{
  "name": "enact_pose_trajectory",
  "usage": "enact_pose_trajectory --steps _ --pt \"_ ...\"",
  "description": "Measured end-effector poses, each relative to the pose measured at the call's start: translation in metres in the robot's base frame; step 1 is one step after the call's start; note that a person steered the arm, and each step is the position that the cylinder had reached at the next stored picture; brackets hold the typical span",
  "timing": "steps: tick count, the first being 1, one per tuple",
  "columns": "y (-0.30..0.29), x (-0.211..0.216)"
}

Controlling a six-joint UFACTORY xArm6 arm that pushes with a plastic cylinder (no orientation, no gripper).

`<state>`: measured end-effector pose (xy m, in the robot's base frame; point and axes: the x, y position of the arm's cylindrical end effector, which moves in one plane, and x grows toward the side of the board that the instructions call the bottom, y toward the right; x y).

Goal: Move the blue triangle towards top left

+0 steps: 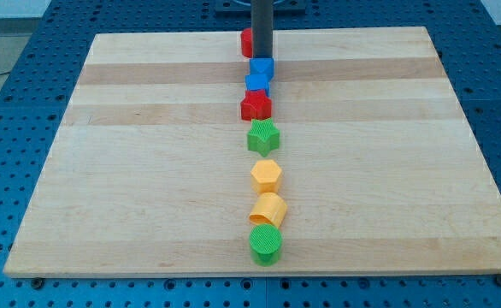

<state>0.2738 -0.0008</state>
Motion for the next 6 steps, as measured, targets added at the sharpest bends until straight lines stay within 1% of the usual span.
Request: enact_pose_trajectory --steps 1,2,3,4,5,6 --pt "0.031 0.004" --pt "0.054 0.02" --pt "0.031 0.03" --pt "0.001 0.026" --pt "-0.039 0.019" --pt "-0.097 0.007"
